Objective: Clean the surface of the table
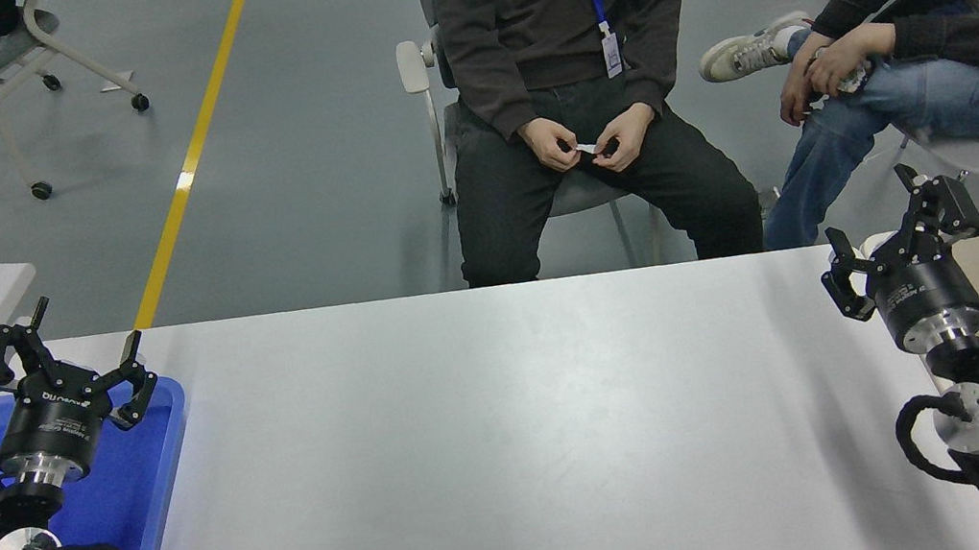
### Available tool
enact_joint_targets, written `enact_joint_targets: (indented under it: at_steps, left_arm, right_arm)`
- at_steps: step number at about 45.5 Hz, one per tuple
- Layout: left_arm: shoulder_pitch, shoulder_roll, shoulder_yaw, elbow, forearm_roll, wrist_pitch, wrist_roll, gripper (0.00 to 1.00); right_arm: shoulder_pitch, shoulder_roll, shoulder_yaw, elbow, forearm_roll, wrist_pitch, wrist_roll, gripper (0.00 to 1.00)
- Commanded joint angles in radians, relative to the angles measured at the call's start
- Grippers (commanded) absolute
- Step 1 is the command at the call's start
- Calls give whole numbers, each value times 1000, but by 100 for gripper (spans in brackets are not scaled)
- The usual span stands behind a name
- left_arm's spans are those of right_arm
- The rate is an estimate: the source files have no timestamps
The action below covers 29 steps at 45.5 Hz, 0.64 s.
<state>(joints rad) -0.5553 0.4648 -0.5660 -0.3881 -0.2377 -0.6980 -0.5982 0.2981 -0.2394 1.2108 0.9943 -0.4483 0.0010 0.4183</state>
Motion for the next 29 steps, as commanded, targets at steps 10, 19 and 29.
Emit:
enact_joint_targets:
  at_steps: [10, 19, 29]
  left_arm:
    - [0, 0, 0, 0, 0, 0, 0, 100]
    - [0, 0, 0, 0, 0, 0, 0, 100]
    - [0, 0, 0, 0, 0, 0, 0, 100]
  right_arm:
    - [62, 94, -8, -65, -118, 14, 13, 99]
    - [81, 121, 1, -91, -118, 14, 11, 99]
    - [87, 124, 6, -94, -118, 14, 11, 99]
